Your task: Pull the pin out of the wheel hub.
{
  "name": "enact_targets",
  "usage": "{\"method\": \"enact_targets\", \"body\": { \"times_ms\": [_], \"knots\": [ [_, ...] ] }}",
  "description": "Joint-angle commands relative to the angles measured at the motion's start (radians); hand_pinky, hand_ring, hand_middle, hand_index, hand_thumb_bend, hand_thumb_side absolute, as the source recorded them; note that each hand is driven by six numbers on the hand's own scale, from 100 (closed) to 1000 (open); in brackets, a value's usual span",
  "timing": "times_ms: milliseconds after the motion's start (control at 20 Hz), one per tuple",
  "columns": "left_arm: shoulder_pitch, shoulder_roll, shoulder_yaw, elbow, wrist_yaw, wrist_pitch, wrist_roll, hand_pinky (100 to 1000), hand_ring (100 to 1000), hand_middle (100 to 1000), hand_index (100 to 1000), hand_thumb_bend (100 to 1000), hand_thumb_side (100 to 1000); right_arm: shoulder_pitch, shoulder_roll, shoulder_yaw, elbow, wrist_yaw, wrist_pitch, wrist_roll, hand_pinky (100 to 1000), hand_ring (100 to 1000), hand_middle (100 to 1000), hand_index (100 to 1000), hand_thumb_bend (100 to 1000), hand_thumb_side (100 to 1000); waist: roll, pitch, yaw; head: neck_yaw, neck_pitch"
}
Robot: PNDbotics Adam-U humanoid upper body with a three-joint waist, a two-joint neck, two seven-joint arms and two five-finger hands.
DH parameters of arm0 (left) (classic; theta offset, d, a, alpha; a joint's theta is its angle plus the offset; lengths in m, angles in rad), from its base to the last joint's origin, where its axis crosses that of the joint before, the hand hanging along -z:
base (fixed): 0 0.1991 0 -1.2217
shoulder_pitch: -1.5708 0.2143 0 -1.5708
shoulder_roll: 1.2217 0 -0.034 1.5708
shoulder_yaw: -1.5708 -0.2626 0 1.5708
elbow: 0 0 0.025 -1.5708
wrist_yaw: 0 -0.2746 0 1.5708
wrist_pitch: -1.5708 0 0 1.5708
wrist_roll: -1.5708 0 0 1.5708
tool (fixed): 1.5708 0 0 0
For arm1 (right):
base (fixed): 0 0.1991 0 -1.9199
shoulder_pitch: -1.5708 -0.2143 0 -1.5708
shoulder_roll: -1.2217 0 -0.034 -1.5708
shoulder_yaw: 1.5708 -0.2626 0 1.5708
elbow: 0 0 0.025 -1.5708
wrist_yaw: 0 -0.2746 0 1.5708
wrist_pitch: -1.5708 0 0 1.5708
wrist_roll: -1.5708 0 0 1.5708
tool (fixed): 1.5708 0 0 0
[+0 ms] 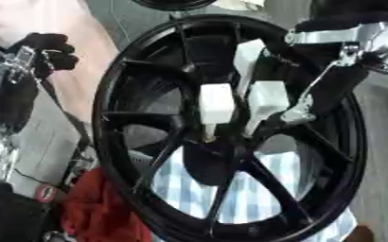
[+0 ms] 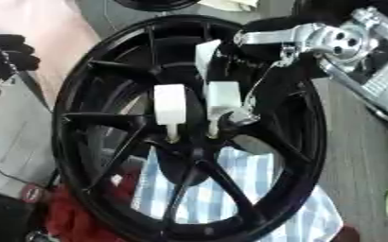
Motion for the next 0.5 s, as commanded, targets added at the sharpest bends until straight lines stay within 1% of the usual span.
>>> {"method": "enact_targets", "body": {
  "times_ms": [50, 400, 500],
  "knots": [
    [-0.009, 0.014, 0.002, -0.017, -0.004, -0.003, -0.007, 754, 686, 643, 766, 100, 835, -0.013, -0.025, -0.017, -0.003, -0.019, 0.002, -0.011, 657, 610, 595, 661, 507, 127, 0.007, -0.014, 0.0, 0.004, -0.011],
    [-0.009, 0.014, 0.002, -0.018, -0.006, -0.004, -0.016, 755, 688, 646, 766, 100, 836, -0.012, -0.027, -0.016, -0.002, -0.028, 0.003, -0.014, 652, 595, 581, 643, 445, 100, 0.005, -0.014, 0.0, 0.006, -0.012],
    [-0.009, 0.013, 0.002, -0.018, -0.005, -0.004, -0.017, 755, 688, 647, 766, 100, 836, -0.012, -0.026, -0.016, -0.002, -0.03, 0.002, -0.012, 648, 590, 575, 632, 442, 100, 0.005, -0.014, -0.001, 0.007, -0.011]
  ]
}}
